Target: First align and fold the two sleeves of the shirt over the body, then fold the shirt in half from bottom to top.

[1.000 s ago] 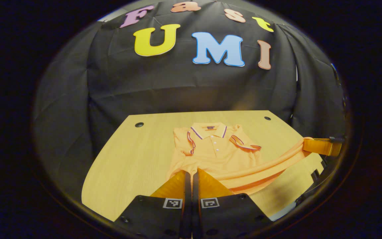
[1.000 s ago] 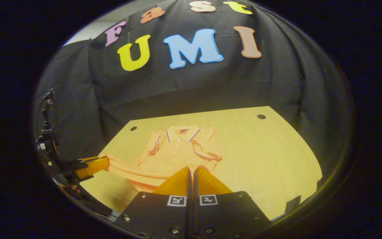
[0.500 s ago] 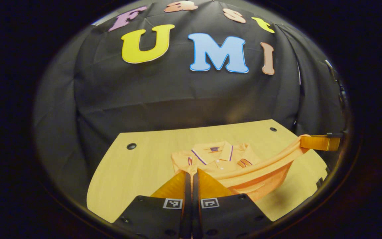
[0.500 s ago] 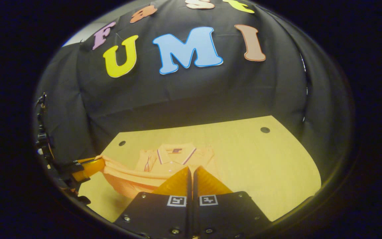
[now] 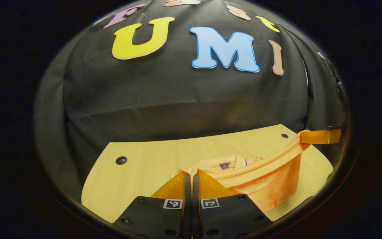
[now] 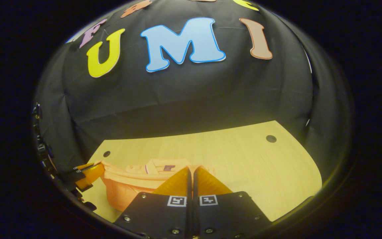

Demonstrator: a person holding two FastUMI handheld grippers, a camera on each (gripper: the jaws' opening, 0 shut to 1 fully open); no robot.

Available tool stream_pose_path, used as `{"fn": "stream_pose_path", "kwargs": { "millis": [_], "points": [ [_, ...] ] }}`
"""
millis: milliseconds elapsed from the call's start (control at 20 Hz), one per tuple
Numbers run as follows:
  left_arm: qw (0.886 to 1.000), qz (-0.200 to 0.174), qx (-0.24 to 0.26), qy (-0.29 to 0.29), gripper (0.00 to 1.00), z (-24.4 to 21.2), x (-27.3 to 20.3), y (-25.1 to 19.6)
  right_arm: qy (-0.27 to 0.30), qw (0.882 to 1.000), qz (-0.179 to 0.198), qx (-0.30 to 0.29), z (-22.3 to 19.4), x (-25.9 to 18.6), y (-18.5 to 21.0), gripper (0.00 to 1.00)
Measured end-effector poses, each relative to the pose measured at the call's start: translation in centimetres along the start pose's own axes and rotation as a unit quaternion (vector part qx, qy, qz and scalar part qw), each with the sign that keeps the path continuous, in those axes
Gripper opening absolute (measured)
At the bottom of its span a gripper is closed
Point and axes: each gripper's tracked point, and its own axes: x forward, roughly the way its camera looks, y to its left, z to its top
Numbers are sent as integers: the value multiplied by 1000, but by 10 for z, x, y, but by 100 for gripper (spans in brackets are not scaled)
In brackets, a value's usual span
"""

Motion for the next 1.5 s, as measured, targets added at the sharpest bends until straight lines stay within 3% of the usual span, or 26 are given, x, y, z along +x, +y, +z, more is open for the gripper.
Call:
{"fn": "stream_pose_path", "kwargs": {
  "millis": [450,900,1000,1050,1150,1200,1250,1350,1400,1450,1500],
  "points": [
    [1000,7,-5,-23,6,-8,67,12,23,999,-17,-38,-9,72,-5,0],
    [1000,16,5,-14,6,-27,95,16,54,996,-40,-64,-37,112,-14,1],
    [1000,21,8,-9,8,-30,98,18,63,995,-41,-65,-39,111,-15,3],
    [1000,22,9,-6,14,-32,99,18,65,995,-45,-68,-41,111,-17,3],
    [1000,25,10,1,17,-35,98,19,67,994,-49,-78,-41,107,-19,6],
    [1000,30,10,2,12,-35,96,20,66,993,-50,-85,-41,105,-20,17],
    [999,33,10,1,25,-34,94,21,64,992,-51,-93,-40,102,-20,18],
    [999,33,8,-1,35,-30,88,20,55,991,-55,-107,-35,96,-20,24],
    [999,33,7,-2,43,-27,85,19,52,991,-52,-108,-33,92,-20,32],
    [999,33,8,-5,53,-24,80,19,48,992,-50,-107,-32,88,-19,33],
    [999,34,11,-11,55,-19,76,19,43,993,-43,-105,-28,83,-16,38]
  ]
}}
